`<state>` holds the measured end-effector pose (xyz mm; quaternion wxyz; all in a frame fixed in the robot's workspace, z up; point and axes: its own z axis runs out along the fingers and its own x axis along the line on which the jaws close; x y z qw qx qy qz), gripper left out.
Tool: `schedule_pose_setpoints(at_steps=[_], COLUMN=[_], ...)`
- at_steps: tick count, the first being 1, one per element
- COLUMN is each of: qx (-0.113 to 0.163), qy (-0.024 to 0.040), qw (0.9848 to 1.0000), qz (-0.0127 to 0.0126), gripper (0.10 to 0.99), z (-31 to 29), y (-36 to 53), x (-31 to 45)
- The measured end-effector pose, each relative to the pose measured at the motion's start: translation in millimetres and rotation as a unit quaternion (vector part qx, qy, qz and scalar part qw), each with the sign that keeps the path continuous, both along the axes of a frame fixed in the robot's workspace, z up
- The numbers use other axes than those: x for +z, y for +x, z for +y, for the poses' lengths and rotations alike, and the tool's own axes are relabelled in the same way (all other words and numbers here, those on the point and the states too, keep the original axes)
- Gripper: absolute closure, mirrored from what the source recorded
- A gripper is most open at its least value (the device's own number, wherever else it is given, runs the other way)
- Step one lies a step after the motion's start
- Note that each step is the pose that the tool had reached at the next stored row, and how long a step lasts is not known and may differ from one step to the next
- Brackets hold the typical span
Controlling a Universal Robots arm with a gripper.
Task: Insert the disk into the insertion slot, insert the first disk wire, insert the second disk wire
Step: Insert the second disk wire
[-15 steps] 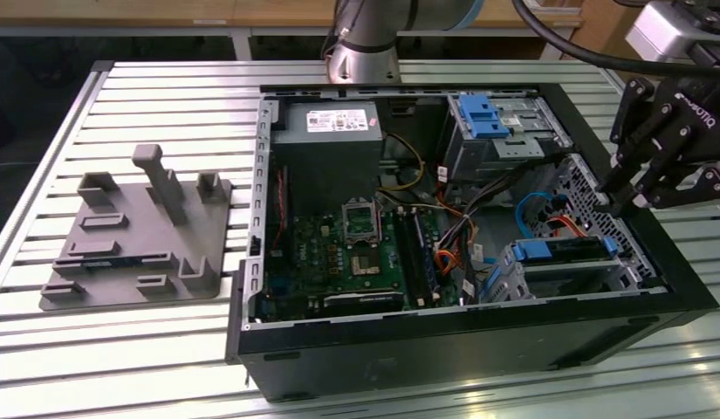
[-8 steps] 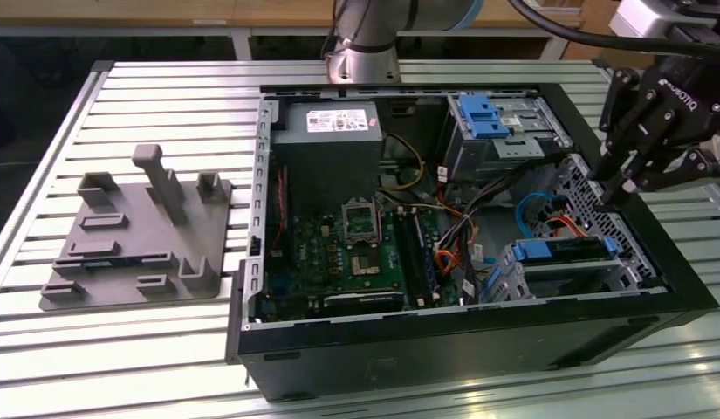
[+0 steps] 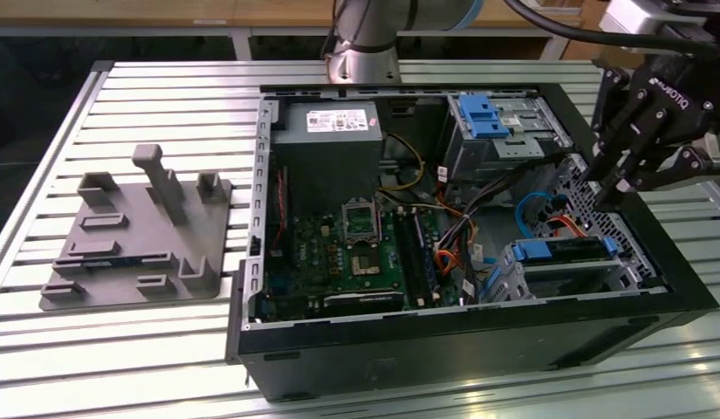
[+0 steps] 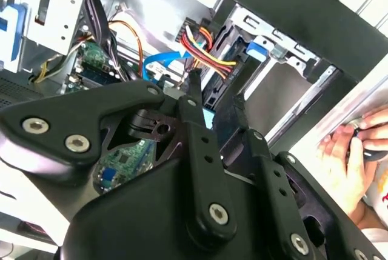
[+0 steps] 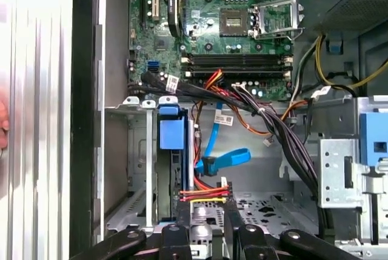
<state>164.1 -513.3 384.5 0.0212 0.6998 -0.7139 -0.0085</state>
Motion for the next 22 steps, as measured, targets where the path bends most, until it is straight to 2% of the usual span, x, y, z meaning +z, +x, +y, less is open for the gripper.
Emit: schedule_pose_setpoints(at_steps=[4, 7, 10, 15, 16, 20, 22], qx=[0.022, 0.029, 0.031, 0.040, 0.042, 0.043, 0.043], qy=[-0.0090, -0.0193, -0.0261, -0.0328, -0.0336, -0.0344, -0.0382], qw=[0.9997, 0.9994, 0.9992, 0.9985, 0.9984, 0.9983, 0.9982], qz=[0.0000, -0.0002, -0.0057, -0.0172, -0.0183, -0.0184, -0.0182], gripper=[0.729, 0.729, 0.729, 0.729, 0.729, 0.729, 0.729], z=[0.3, 1.8, 6.9, 12.2, 14.4, 28.2, 33.5], y=[-0.7, -0.8, -1.1, -1.1, -1.4, -7.2, -12.8], x=[-1.5, -3.0, -5.3, -8.9, -9.5, -10.4, -11.2])
